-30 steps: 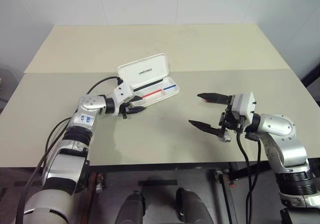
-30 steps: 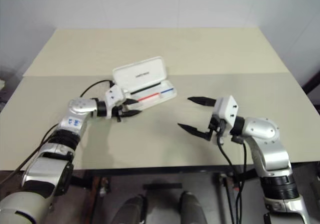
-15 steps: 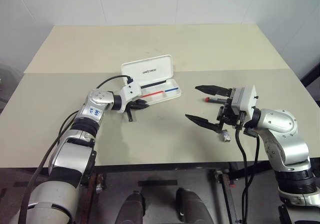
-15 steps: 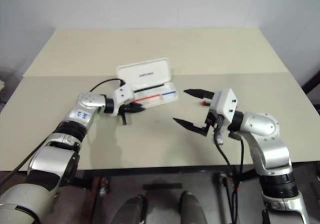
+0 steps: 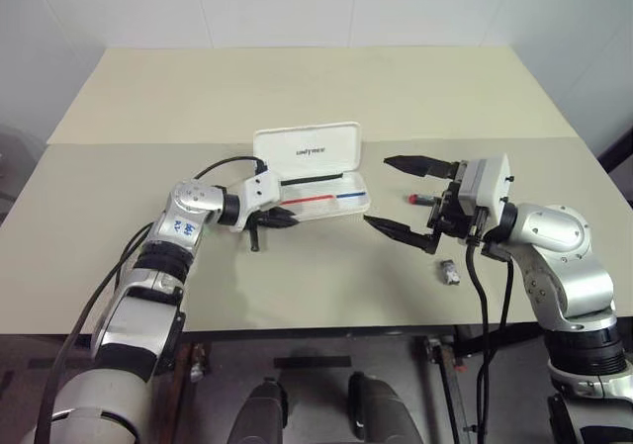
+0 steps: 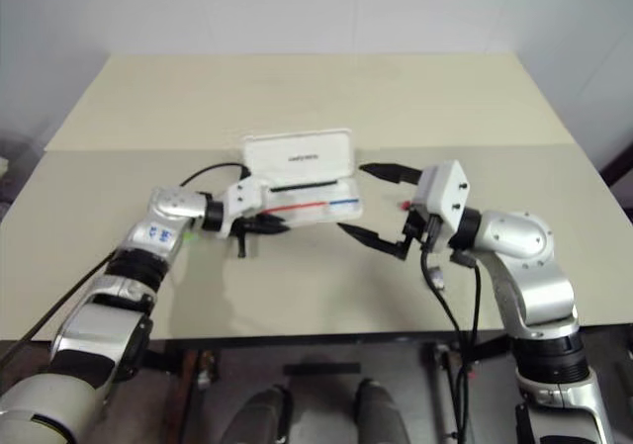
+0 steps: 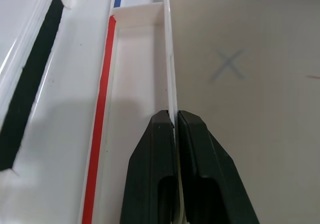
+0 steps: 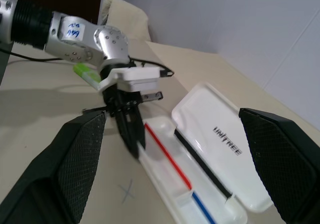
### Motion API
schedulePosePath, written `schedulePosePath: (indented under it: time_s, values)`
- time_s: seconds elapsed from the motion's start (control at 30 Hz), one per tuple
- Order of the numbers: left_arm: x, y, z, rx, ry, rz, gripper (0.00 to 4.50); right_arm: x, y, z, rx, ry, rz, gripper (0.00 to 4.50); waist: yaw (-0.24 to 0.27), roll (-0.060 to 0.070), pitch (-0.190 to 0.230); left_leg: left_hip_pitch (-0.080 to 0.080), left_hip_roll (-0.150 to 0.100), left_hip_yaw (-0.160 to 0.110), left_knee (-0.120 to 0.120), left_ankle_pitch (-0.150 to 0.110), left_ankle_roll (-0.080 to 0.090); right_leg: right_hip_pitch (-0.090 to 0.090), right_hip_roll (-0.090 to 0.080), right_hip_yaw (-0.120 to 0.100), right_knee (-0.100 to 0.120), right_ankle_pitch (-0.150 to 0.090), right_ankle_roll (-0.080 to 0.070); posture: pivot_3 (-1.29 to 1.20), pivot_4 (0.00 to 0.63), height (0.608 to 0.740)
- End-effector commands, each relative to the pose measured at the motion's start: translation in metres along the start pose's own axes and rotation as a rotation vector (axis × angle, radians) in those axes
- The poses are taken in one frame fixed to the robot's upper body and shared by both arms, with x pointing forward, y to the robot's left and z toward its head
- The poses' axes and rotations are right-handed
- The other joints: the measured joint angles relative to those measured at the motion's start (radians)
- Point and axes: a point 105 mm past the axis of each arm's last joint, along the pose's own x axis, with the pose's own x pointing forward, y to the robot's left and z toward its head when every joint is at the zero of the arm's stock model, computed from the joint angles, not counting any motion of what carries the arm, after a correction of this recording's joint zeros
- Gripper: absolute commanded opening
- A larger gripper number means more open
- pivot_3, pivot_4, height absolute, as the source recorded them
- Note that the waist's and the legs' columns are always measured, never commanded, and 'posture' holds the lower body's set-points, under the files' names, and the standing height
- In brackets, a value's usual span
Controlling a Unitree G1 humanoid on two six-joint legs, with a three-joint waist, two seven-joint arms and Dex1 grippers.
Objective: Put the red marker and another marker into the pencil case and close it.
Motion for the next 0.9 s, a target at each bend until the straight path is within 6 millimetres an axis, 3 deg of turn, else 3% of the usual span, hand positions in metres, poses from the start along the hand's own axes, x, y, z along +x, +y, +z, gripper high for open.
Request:
schedulePosePath:
  time_s: [0.03,0.23,0.6,0.8,0.9]
  values:
    - [-0.001,-0.019,0.002,0.042,0.012,-0.090,0.03,0.002,0.000,0.011,-0.018,-0.034,0.013,4.50,-0.001,0.000,0.000,0.000,0.000,0.000,0.000,0.000,0.000,0.000,0.000,0.000,0.000,0.000,0.000,0.00,0.150,0.740]
    - [-0.006,-0.048,0.005,0.050,0.000,-0.142,0.03,0.007,0.001,0.010,-0.004,-0.042,0.029,4.50,-0.003,0.000,0.000,0.000,0.001,0.001,0.000,-0.001,0.000,0.000,0.000,0.000,0.000,-0.001,-0.001,0.00,0.150,0.740]
    - [0.001,-0.056,0.004,-0.088,0.026,-0.101,0.03,0.008,0.003,0.008,0.008,-0.041,0.038,4.50,-0.002,0.000,0.000,0.001,0.001,0.000,0.001,-0.001,0.000,0.000,0.000,0.001,0.000,-0.001,-0.001,0.00,0.150,0.740]
    - [0.004,-0.057,0.011,-0.102,0.006,-0.102,1.83,0.007,0.004,0.007,0.009,-0.038,0.040,4.50,-0.001,0.000,0.000,0.002,0.000,0.000,0.002,0.000,0.000,0.000,0.000,0.001,0.001,-0.001,-0.001,0.00,0.150,0.740]
    - [0.004,-0.065,0.028,-0.155,-0.082,-0.170,2.84,0.006,0.003,0.006,0.011,-0.036,0.039,4.50,-0.003,0.000,0.000,0.002,0.000,0.000,0.002,0.000,-0.001,0.000,0.000,0.001,0.002,-0.001,-0.001,0.00,0.150,0.740]
